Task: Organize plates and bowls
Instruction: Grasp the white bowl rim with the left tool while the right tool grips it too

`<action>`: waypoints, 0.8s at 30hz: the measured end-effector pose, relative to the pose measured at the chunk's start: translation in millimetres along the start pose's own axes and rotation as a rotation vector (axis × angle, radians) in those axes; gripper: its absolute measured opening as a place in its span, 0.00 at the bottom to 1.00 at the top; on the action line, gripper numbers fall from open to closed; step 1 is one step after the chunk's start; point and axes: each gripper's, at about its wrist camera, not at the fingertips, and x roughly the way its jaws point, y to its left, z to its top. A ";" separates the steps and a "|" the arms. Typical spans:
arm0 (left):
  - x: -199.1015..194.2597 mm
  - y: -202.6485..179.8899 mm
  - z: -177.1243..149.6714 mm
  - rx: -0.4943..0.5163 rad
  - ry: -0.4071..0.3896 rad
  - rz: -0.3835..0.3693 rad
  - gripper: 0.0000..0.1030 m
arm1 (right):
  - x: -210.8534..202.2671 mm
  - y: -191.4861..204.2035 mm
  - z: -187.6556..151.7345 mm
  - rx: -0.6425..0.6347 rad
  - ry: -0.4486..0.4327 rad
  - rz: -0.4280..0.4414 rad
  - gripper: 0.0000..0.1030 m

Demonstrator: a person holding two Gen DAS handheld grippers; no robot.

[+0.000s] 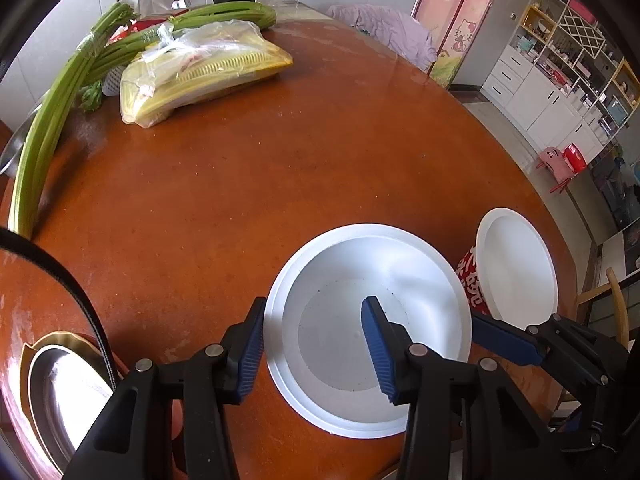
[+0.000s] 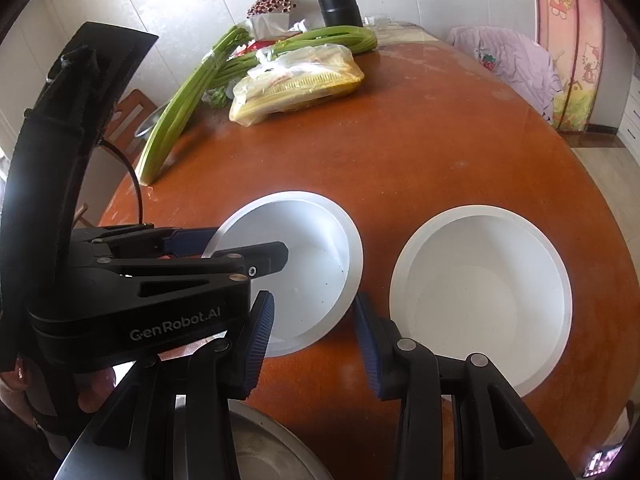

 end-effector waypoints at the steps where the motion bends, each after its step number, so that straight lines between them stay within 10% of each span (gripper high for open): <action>1: 1.4 0.3 0.3 -0.002 0.004 -0.001 0.45 | 1.0 0.6 0.2 -0.006 0.001 -0.003 0.40; 24: -24.1 1.7 -6.1 -0.021 -0.040 0.004 0.36 | -14.2 15.7 2.8 -0.071 -0.049 -0.014 0.39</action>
